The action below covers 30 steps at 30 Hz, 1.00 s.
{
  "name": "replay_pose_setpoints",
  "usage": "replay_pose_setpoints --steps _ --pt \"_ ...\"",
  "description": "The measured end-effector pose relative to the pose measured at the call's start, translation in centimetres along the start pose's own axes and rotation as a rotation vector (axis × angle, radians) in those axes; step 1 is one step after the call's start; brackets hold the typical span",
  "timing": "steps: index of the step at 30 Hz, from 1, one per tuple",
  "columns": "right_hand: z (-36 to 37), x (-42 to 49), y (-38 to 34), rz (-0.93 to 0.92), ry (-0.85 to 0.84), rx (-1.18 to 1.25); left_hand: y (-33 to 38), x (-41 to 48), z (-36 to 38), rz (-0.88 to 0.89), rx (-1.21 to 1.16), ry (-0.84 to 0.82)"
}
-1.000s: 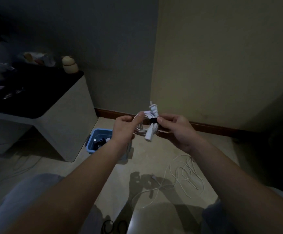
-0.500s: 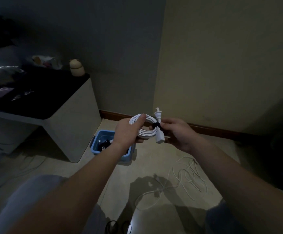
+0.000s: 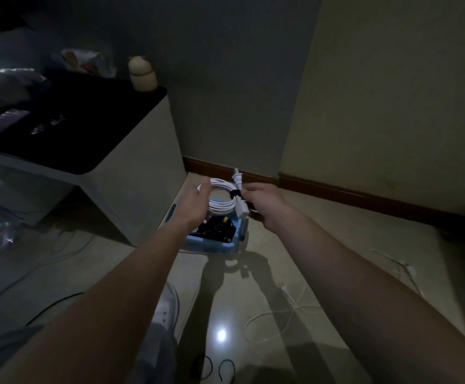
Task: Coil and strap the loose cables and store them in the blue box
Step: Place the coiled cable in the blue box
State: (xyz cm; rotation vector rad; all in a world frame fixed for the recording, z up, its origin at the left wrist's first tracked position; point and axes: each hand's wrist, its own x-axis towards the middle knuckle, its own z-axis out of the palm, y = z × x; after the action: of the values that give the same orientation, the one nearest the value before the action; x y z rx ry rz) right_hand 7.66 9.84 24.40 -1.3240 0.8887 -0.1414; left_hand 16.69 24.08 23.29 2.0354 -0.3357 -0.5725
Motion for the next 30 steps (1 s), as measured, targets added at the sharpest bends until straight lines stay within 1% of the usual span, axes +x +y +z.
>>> replay_pose_setpoints --steps 3,6,8,11,13,15,16,18,20,22,23,24,26,27,28,30 --pt "1.1 4.3 2.1 0.029 -0.028 -0.054 -3.2 4.2 0.4 -0.103 -0.050 -0.114" --pt "1.8 8.5 4.6 0.035 -0.009 -0.144 -6.0 7.5 1.6 -0.169 -0.107 -0.152" --pt "2.1 11.4 6.5 0.038 0.012 -0.217 -7.9 9.3 2.6 -0.200 -0.109 -0.134" --pt "3.1 15.2 9.5 0.040 0.036 -0.305 -11.0 12.2 4.2 -0.297 -0.099 -0.077" --pt "3.8 16.7 11.1 0.025 0.054 -0.430 -13.0 13.5 5.3 -0.325 -0.057 -0.034" --pt "4.5 17.7 12.6 0.012 0.061 -0.607 -14.6 14.4 6.2 -0.358 0.000 -0.006" --pt "4.7 18.2 13.5 0.001 0.062 -0.714 -15.4 14.6 6.6 -0.367 0.048 -0.008" --pt "5.1 18.7 15.2 -0.044 0.063 -0.930 -16.6 15.0 7.1 -0.322 0.233 -0.018" --pt "5.1 18.4 16.3 -0.118 0.081 -1.093 -17.1 15.0 7.6 -0.275 0.381 -0.017" --pt "5.0 18.0 17.0 -0.298 0.117 -1.247 -17.3 15.1 8.0 -0.259 0.485 -0.010" --pt "4.8 17.8 17.2 -0.389 0.131 -1.317 -17.2 15.1 8.2 -0.249 0.571 0.002" --pt "4.6 17.6 17.3 -0.439 0.128 -1.368 -17.2 14.9 8.4 -0.241 0.682 0.015" --pt "4.3 17.3 17.4 -0.450 0.066 -1.420 -16.9 14.4 8.8 -0.211 0.894 0.075" --pt "4.2 17.2 17.4 -0.433 0.024 -1.423 -16.8 14.2 8.9 -0.189 0.922 0.102" --pt "4.1 17.0 17.3 -0.420 -0.007 -1.409 -16.7 14.1 9.1 -0.169 0.900 0.111" --pt "3.9 16.6 16.9 -0.420 -0.024 -1.340 -16.6 13.9 9.4 -0.139 0.853 0.105"
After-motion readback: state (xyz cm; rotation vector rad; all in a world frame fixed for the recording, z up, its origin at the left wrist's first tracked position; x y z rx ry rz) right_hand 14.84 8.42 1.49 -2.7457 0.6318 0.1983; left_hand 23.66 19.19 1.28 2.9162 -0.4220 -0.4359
